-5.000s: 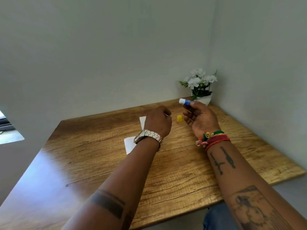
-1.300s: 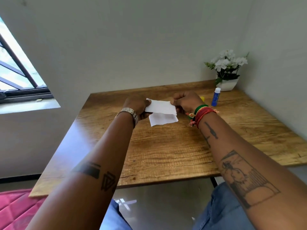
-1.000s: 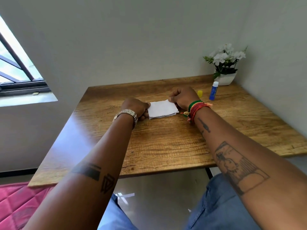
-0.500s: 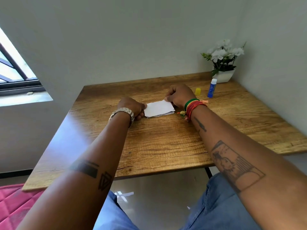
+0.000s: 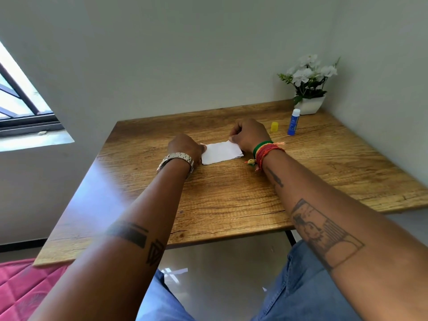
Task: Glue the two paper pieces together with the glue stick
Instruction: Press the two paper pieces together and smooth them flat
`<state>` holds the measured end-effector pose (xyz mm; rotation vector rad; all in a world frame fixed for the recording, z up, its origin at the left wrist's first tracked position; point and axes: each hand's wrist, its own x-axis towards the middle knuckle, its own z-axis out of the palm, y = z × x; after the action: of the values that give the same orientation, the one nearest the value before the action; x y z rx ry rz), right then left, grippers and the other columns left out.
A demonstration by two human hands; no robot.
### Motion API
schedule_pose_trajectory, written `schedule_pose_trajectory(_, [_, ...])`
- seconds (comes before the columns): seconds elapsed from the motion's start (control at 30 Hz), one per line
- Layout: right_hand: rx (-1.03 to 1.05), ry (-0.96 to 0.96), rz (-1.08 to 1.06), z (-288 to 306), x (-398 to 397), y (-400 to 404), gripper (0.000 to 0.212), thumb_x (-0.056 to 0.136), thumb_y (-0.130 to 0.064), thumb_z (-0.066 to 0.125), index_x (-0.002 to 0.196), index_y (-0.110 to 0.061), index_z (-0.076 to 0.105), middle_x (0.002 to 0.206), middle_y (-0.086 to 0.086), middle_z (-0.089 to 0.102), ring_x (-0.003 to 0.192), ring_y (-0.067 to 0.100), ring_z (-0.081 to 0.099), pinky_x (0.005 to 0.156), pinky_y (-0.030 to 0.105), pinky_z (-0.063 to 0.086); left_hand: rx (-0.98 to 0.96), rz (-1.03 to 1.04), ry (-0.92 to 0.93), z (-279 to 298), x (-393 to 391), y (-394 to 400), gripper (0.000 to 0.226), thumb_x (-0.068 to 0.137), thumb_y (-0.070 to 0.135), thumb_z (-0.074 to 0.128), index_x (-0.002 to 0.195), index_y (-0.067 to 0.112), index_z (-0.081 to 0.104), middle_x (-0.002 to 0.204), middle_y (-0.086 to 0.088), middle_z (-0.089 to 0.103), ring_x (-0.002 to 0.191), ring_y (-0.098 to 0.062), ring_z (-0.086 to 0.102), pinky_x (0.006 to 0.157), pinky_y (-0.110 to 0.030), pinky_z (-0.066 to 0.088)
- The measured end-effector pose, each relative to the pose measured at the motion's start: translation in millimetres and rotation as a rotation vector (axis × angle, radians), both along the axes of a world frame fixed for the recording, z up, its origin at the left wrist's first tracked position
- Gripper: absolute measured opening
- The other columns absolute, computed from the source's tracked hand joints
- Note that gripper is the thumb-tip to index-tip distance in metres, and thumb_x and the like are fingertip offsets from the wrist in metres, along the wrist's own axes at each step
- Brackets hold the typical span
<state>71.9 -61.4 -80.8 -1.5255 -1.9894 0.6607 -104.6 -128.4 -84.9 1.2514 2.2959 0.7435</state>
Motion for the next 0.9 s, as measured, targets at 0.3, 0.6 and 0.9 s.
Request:
schedule_pose_trajectory(0.3, [0.116, -0.056, -0.019, -8, -4, -6, 0.008, 0.092, -0.011, 0.071, 0.089, -0.019, 0.071, 0.101, 0.002, 0.074, 0.096, 0.019, 0.065, 0.078, 0.027, 0.047, 0.076, -0.046, 0.316, -8, 10, -2, 0.031, 0.088, 0.038, 0.070, 0.107, 0.015, 0.060, 0.107, -0.012, 0.070, 0.083, -0.031, 0.061, 0.065, -0.033, 0.042])
schedule_pose_trajectory(0.6, [0.304, -0.404, 0.053, -15, -12, -31, 0.029, 0.100, -0.024, 0.056, 0.128, -0.020, 0.065, 0.145, 0.010, 0.050, 0.134, 0.034, 0.046, 0.103, 0.048, 0.046, 0.190, -0.229, 0.544, -18, 20, -15, 0.027, 0.099, 0.023, 0.048, 0.115, 0.026, 0.069, 0.114, -0.015, 0.060, 0.086, -0.037, 0.065, 0.063, -0.036, 0.041])
schedule_pose_trajectory(0.9, [0.054, -0.574, 0.372, -27, -14, -65, 0.073, 0.103, -0.055, 0.017, 0.165, -0.019, 0.005, 0.174, 0.001, 0.001, 0.160, 0.019, 0.000, 0.128, 0.047, 0.001, 0.256, -0.312, 0.559, -25, 13, -15, 0.027, 0.101, 0.022, 0.050, 0.112, 0.017, 0.074, 0.108, -0.020, 0.062, 0.087, -0.040, 0.066, 0.070, -0.037, 0.049])
